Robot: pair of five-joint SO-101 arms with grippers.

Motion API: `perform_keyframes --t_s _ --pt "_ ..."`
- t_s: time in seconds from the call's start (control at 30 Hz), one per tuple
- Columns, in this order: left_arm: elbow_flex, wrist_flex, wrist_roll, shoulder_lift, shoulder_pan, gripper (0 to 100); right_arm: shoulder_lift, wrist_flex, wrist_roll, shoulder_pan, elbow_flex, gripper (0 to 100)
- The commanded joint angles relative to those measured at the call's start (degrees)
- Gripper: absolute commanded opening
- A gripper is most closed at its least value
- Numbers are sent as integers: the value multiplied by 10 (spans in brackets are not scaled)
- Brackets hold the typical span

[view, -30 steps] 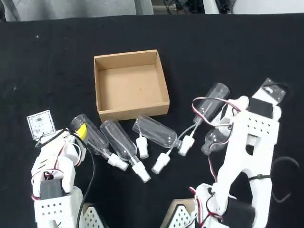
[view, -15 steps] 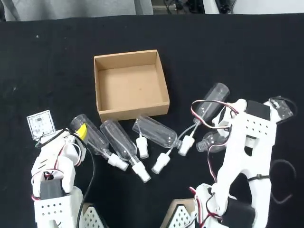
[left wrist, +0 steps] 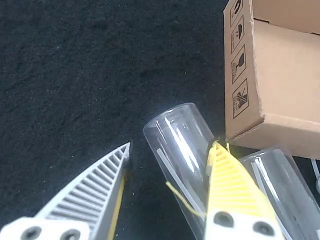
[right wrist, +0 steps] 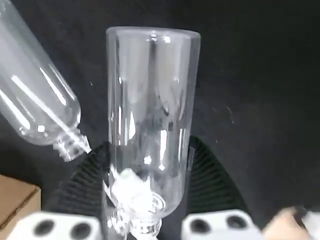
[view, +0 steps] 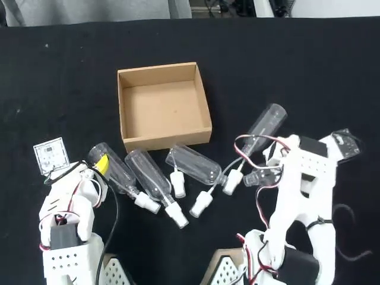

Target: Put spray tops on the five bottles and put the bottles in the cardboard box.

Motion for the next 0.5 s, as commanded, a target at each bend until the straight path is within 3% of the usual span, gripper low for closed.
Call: perform_keyframes --t_s 0.0,0.13,0.3,0.47 --pt "13 0 -1 -8 -1 231 -26 -62 -8 14 22 16" --pt "13 0 -1 -8 -1 231 -26 -66 -8 14 29 33" --pt "13 0 -1 -8 -1 231 -26 -66 -7 9 29 169" --pt "13 0 -1 -8 -1 231 -26 -67 -6 9 29 179"
